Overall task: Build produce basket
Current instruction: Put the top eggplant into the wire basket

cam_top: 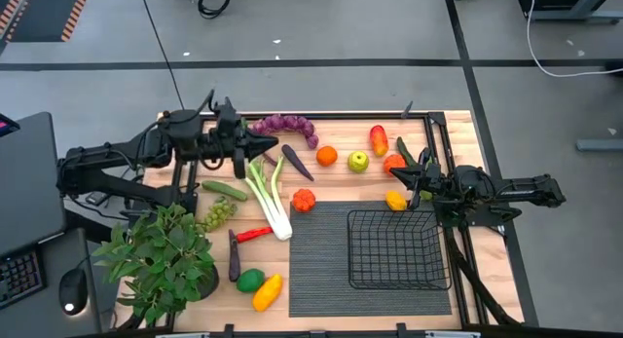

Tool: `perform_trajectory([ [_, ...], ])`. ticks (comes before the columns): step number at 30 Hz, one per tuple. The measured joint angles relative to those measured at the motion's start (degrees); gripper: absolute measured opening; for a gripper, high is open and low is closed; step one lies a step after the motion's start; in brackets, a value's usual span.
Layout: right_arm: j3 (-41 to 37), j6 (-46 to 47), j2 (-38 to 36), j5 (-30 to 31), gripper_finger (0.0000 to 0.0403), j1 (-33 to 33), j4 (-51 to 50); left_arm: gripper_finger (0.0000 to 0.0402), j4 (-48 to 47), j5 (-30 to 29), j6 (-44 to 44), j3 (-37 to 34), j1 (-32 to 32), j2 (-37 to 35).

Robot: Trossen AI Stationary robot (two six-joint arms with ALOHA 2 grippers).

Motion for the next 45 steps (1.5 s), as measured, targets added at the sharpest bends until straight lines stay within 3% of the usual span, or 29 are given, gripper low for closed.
perform_trajectory([
  [10, 0.01, 0.00, 0.02, 0.00, 0.0023, 0.00, 0.07, 0.0026, 5.97, 0.00, -11.57, 0.46, 0.00, 1.35],
  [19, 0.00, -0.71, 0.00, -0.02, 0.0023, 0.00, 0.51, 0.0029, 5.95, -0.26, -11.27, 0.46, 0.04, 1.35],
  [26, 0.00, 4.91, 0.02, -0.13, 0.0023, 0.00, 3.69, 0.0025, 5.61, -0.28, -6.55, 0.46, 0.04, 1.44],
  [31, 0.07, 7.31, 0.11, 3.06, 0.0023, 0.00, 13.50, 0.0040, 3.22, -0.33, -5.32, 0.40, 0.38, 2.08],
  [38, 7.84, 7.76, 4.39, 3.03, 0.0023, 0.00, 12.89, 0.0075, -8.04, -0.47, -7.91, 0.40, 3.07, 2.02],
  [45, 21.55, 8.23, 17.88, 6.64, 0.0023, -0.09, 5.37, 0.0127, -10.21, -0.24, -6.01, 0.40, 6.18, 1.98],
])
